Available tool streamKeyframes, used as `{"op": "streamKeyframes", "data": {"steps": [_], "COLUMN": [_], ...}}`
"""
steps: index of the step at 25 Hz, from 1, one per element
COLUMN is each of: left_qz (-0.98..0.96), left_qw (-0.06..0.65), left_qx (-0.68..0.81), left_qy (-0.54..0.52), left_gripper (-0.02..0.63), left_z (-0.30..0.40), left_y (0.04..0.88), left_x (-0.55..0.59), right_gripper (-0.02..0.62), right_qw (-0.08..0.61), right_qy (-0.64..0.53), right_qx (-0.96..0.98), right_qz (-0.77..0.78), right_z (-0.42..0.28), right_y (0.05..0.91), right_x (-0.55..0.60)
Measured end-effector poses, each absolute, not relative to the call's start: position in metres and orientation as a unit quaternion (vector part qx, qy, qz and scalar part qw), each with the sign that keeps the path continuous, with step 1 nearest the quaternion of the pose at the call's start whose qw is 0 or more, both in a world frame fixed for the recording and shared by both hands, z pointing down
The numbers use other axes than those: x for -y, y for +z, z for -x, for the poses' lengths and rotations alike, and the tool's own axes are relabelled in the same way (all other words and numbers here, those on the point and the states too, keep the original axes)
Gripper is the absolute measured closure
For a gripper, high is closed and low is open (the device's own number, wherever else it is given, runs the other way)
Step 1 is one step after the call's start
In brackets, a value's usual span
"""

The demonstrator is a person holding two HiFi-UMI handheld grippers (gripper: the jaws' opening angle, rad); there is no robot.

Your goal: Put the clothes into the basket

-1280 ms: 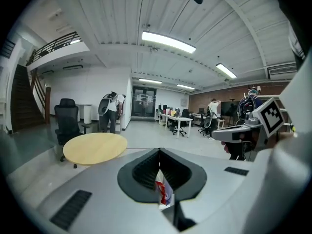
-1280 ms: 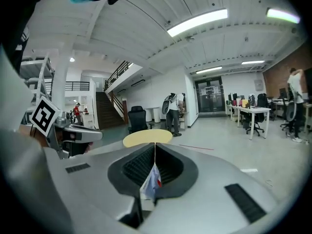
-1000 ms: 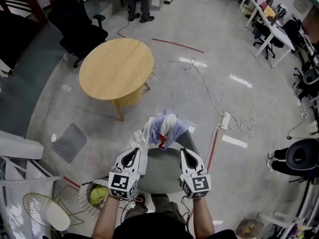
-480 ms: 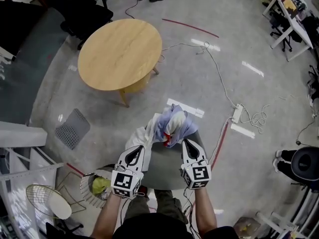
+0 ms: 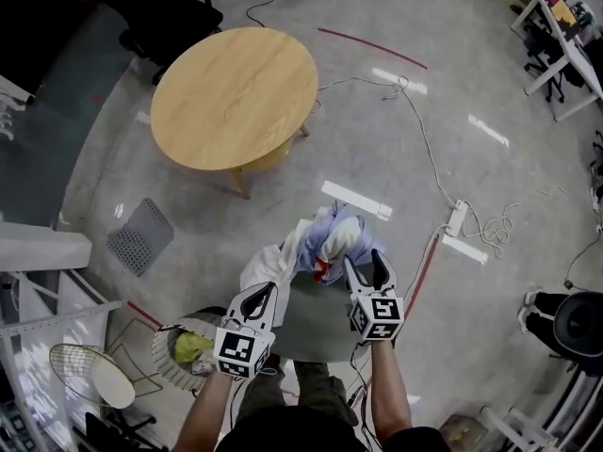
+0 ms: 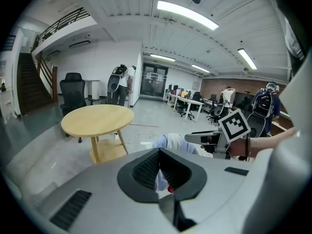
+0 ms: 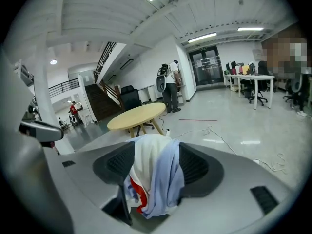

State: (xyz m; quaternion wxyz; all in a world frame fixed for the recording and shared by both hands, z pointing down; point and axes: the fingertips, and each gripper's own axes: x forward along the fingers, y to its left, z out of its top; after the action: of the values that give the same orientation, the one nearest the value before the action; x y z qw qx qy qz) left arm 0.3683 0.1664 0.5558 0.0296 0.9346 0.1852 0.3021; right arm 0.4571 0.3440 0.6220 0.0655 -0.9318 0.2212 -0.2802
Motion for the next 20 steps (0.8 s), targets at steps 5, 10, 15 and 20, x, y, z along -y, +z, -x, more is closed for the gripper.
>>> {"op": "streamKeyframes", "data": {"steps": [5,10,15,20], "left_qz": [-0.933,-0.931,-0.929,-0.929], "left_qw": [0.033,0.037,0.054,0.059], "left_qx": [-0.178,-0.167,-0.156,-0.145], "left_qy": [0.312,0.323,0.331,0.336], "left_gripper": [0.600,0.598,0.598,0.598], "left_z": [-0.369,-0.370,-0.367,-0.362], "left_y": [0.563,0.569,0.576,0.582], "left_x": [-0.163,-0.157,-0.153,-0.147], "right_gripper": [0.259,0.227,0.222,0.225], "right_qw": [0.079,0.082,0.026,-0.046], "right_qy": [-0.298,-0.300,-0.307,-0.314], "right_qx": [-0.209,-0.191,-0.173,-0.139], "right_qz": [0.928,0.931,0.935,0.938], "right_z": [-0.473,-0.483,-0.486,-0.490], "right_y": [0.640,0.647,0.655,0.656], "right_x": [-0.338,-0.331,-0.327,-0.327]}}
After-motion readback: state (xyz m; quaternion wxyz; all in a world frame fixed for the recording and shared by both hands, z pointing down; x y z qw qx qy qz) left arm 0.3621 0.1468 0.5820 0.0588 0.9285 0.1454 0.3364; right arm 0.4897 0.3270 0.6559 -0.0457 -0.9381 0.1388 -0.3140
